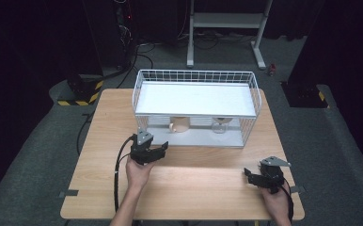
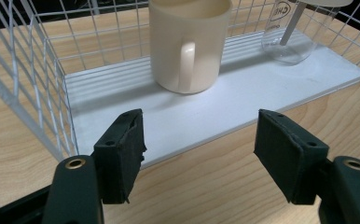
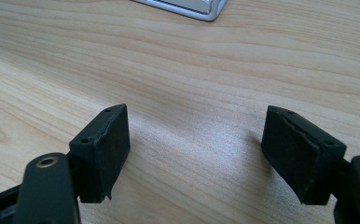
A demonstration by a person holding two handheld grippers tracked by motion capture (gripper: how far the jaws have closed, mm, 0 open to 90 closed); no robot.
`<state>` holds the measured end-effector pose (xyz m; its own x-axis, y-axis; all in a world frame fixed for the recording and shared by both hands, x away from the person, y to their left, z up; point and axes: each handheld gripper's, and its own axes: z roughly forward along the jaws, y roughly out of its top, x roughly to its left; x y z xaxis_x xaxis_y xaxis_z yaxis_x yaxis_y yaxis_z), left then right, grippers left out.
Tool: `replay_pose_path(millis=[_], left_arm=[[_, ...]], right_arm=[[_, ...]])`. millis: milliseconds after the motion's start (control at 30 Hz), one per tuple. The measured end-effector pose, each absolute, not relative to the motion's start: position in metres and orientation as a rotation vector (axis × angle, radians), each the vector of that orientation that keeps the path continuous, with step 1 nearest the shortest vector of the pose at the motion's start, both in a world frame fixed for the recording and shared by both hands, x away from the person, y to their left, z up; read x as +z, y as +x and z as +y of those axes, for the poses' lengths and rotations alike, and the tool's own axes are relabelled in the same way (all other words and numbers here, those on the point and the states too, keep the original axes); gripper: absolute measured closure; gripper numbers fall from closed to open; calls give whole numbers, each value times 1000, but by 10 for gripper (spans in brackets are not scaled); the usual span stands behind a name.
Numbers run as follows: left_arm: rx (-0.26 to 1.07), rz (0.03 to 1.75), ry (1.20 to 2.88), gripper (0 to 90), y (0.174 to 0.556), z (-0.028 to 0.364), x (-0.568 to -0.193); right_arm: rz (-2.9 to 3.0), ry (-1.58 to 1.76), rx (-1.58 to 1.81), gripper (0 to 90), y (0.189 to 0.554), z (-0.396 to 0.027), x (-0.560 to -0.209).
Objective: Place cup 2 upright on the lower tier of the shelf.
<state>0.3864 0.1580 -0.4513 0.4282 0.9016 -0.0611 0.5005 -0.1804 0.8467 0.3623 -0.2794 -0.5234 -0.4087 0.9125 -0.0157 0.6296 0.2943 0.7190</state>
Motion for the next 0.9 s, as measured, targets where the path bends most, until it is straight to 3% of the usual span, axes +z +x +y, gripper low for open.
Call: replay_pose_path(millis=[900], left_arm=[[552,1209,1792,328,364,173,-455]], right_arm=[[2143,1378,896,235,362,-279,-523]])
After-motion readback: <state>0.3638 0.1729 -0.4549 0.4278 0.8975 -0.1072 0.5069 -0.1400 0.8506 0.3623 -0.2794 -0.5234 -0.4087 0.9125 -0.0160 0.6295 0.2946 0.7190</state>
